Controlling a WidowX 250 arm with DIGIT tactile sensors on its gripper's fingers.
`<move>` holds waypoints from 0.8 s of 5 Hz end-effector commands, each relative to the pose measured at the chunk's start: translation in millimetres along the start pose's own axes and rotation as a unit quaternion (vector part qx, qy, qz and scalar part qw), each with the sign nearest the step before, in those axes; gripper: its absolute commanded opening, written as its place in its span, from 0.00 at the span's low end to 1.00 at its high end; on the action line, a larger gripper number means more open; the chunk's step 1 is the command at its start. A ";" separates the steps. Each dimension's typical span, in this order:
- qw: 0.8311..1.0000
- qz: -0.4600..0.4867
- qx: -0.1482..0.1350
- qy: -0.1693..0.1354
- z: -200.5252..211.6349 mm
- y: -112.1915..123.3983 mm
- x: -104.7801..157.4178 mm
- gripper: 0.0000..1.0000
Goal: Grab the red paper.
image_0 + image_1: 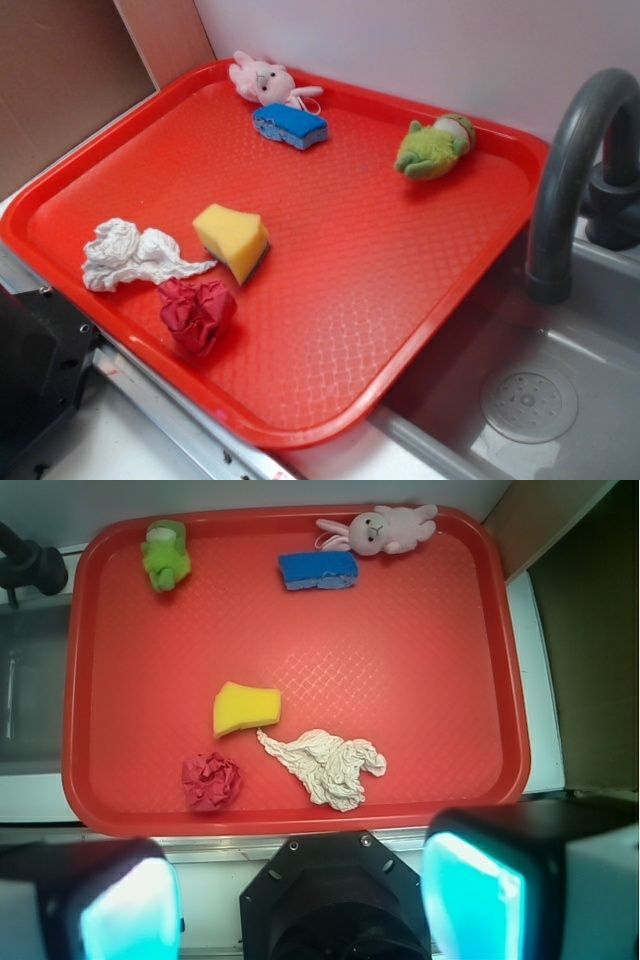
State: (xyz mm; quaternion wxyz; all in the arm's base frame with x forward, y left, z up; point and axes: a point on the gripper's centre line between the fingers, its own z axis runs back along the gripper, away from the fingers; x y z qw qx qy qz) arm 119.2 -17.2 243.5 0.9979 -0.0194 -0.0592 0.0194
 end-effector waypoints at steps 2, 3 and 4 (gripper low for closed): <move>0.994 0.105 0.013 -0.001 -16.4 -29.9 1.4 1.00; 0.982 0.187 0.006 -0.025 -38.0 -55.5 4.7 1.00; 0.976 0.214 0.019 -0.034 -56.9 -71.5 8.4 1.00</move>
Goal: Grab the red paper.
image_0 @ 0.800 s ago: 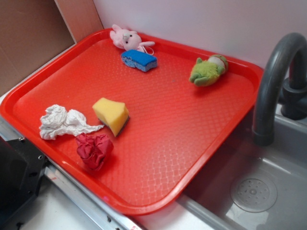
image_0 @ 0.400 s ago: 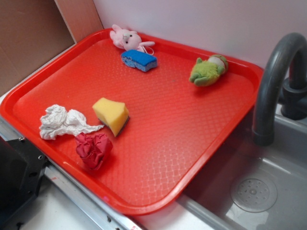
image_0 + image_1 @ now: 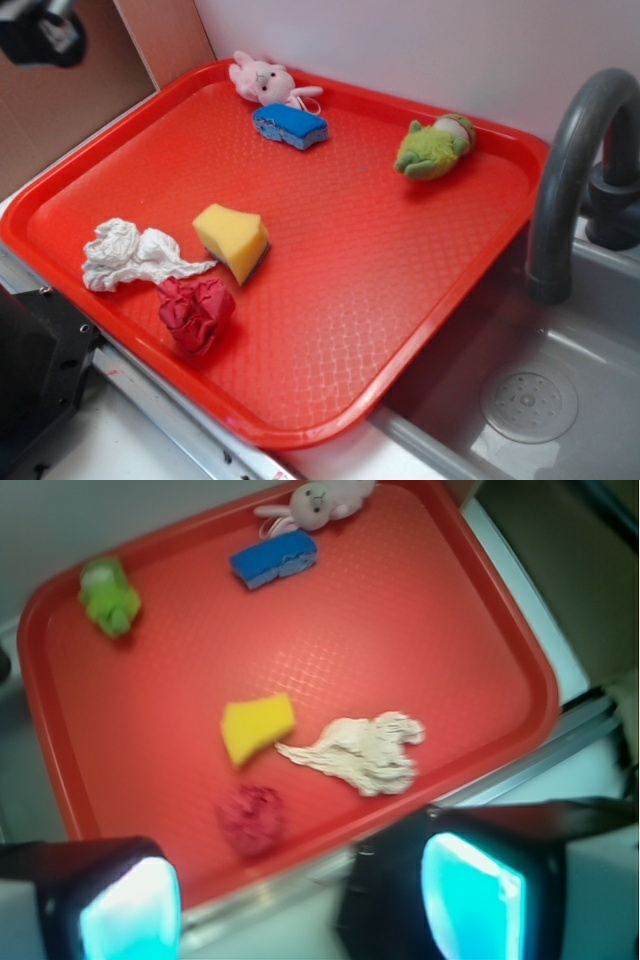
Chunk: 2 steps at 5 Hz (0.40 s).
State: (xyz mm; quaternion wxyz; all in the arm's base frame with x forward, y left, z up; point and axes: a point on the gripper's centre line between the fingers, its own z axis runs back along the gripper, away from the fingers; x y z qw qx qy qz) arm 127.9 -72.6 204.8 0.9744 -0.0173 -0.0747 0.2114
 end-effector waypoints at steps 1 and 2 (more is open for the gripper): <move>0.999 0.022 0.011 -0.030 -38.2 -24.3 -4.1 1.00; 0.999 0.016 0.007 -0.027 -73.9 -19.2 -5.8 1.00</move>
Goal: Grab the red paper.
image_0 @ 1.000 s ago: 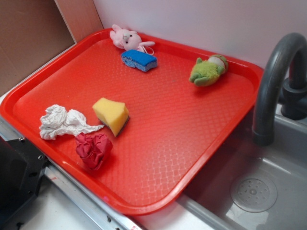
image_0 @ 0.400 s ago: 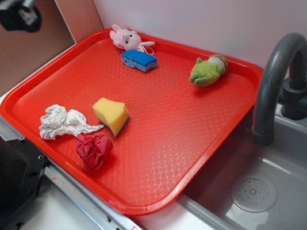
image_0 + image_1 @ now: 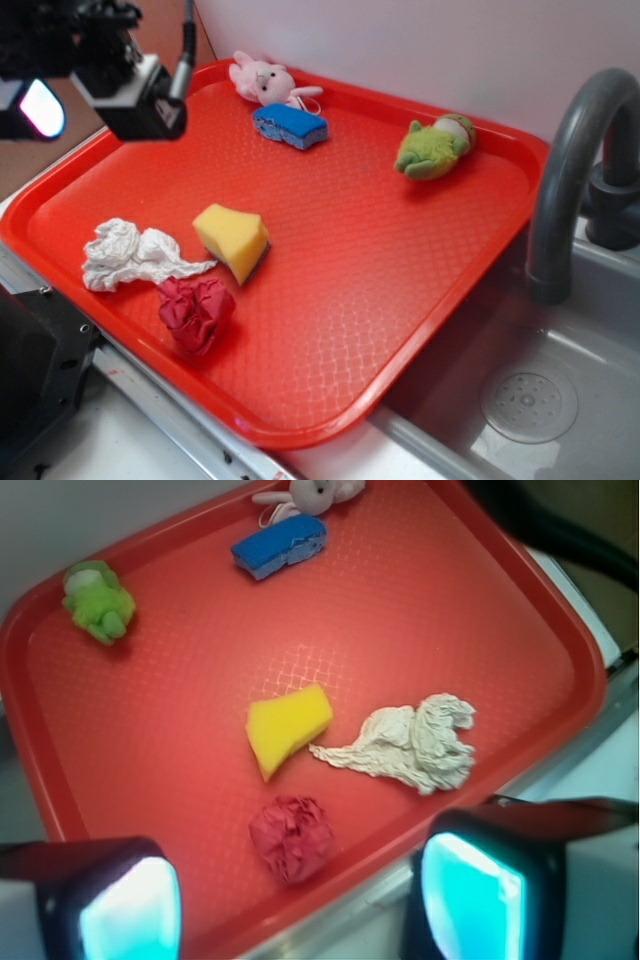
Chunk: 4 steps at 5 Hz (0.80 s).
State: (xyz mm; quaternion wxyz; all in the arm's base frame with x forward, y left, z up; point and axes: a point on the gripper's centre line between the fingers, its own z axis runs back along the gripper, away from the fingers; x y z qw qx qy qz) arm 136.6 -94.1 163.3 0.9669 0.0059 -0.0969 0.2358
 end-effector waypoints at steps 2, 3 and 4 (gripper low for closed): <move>0.998 -0.016 -0.041 0.036 -93.2 7.8 -4.9 1.00; 0.997 -0.031 -0.049 0.054 -115.7 4.8 -11.1 1.00; 0.993 -0.051 -0.086 0.068 -130.9 -3.9 -21.0 1.00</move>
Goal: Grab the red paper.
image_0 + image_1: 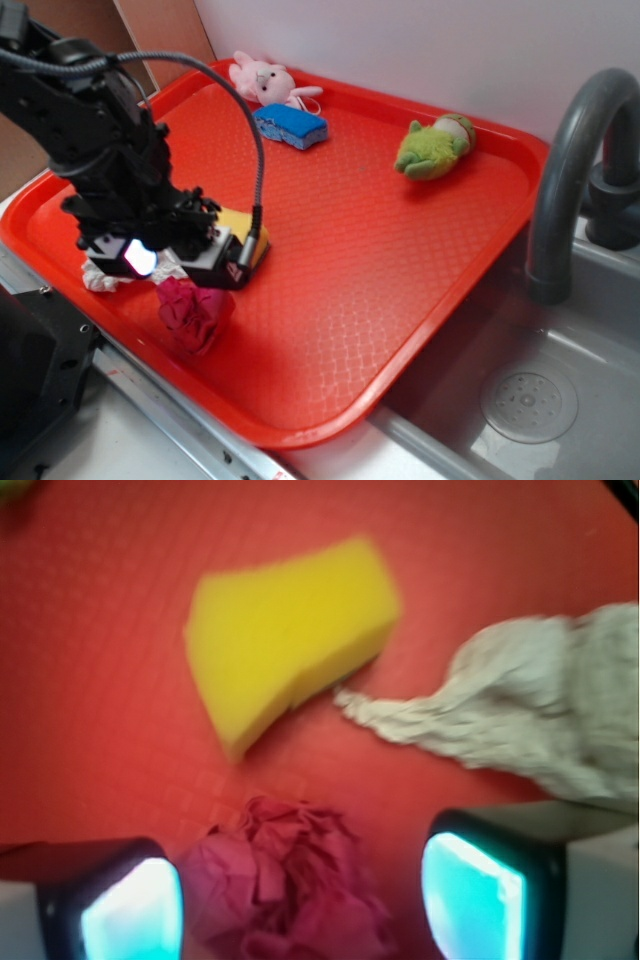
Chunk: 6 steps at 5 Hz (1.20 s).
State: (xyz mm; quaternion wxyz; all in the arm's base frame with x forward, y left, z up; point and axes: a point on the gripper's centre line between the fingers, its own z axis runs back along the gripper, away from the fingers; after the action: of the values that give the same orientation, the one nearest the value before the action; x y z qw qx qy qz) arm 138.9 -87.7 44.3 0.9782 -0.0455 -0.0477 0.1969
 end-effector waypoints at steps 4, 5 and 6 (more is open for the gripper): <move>0.999 0.007 -0.008 -0.033 8.2 -17.7 -3.5 0.00; 1.000 0.017 -0.012 -0.020 57.8 -9.7 17.6 0.00; 1.000 0.009 -0.022 0.004 97.6 0.8 32.4 0.00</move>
State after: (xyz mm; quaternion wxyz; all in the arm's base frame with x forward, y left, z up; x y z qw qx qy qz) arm 148.5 -65.5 136.2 0.9770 -0.0592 -0.0382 0.2013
